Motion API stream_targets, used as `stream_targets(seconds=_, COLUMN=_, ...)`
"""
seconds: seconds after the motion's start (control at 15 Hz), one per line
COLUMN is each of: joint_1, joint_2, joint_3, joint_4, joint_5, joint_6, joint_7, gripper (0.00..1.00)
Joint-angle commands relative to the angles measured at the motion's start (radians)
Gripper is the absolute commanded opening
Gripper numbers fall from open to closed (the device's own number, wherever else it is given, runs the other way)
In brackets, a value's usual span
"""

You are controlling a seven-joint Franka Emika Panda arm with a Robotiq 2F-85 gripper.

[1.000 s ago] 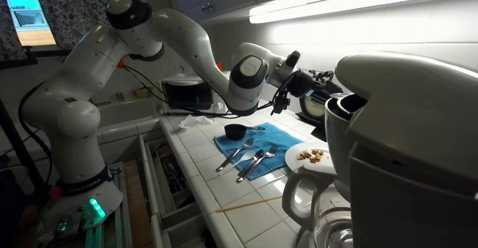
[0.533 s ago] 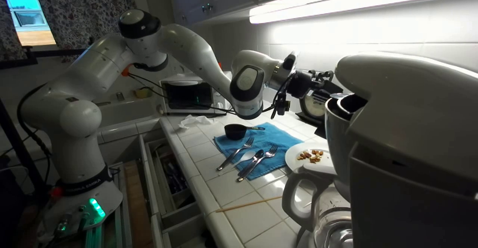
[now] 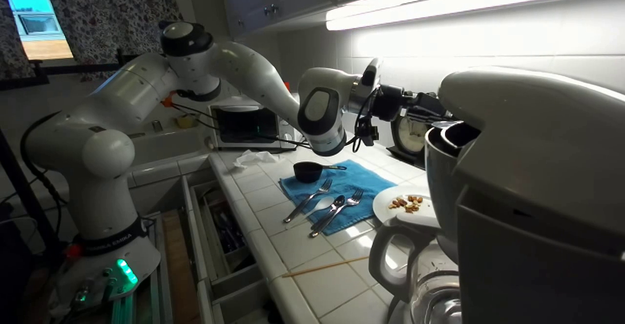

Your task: Place some contents from the white plate in the measuring cup at the back then pour the contents from the cup onto the white plate.

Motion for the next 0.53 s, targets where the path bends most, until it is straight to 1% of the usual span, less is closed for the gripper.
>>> stream_targets(seconds=0.0, joint_1=0.041, joint_2=0.060, joint_3=-0.039, joint_4=-0.031, joint_5=0.101, joint_6=0.043, joint_7=-0.038, gripper=0.07)
stream_targets(seconds=0.47, joint_1=0.079, joint_2=0.124, joint_3=-0.070, joint_4=-0.067, joint_5=0.202, joint_6=0.109, joint_7=-0.054, gripper=0.07)
